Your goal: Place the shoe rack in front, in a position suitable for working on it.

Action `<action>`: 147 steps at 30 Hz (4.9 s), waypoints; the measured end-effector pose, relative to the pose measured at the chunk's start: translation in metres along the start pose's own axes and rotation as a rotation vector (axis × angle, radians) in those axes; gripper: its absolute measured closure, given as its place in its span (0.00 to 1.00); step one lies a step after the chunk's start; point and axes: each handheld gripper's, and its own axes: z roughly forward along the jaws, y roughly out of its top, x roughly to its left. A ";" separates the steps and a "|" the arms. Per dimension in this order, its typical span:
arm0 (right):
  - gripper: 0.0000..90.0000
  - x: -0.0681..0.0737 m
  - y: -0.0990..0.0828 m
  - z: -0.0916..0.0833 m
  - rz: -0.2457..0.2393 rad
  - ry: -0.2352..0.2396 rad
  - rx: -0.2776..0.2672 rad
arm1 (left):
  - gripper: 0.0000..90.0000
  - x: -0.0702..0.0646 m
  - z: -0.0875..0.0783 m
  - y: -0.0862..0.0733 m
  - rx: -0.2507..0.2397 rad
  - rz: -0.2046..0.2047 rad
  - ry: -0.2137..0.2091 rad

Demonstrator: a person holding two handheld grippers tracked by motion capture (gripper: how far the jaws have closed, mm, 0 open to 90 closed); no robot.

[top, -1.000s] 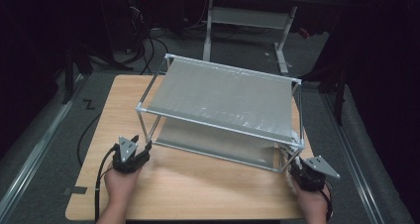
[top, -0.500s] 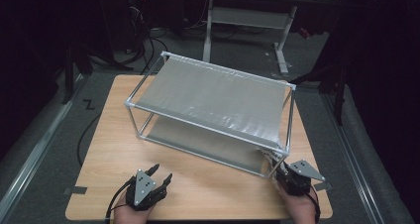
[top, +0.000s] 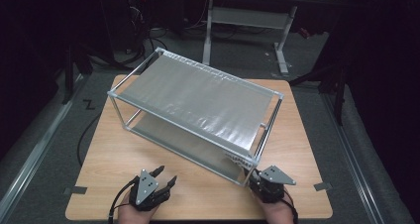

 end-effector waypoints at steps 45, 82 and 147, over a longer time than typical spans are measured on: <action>0.81 -0.061 -0.008 -0.022 0.079 -0.125 -0.021 | 0.42 -0.111 0.054 0.069 -0.130 0.143 -0.357; 0.83 -0.045 0.020 0.054 -0.065 -0.126 0.202 | 0.89 -0.089 0.016 0.061 -0.169 0.143 -0.332; 0.79 0.075 -0.008 0.017 -0.263 0.265 0.172 | 0.88 -0.066 0.012 0.038 -0.200 0.087 -0.229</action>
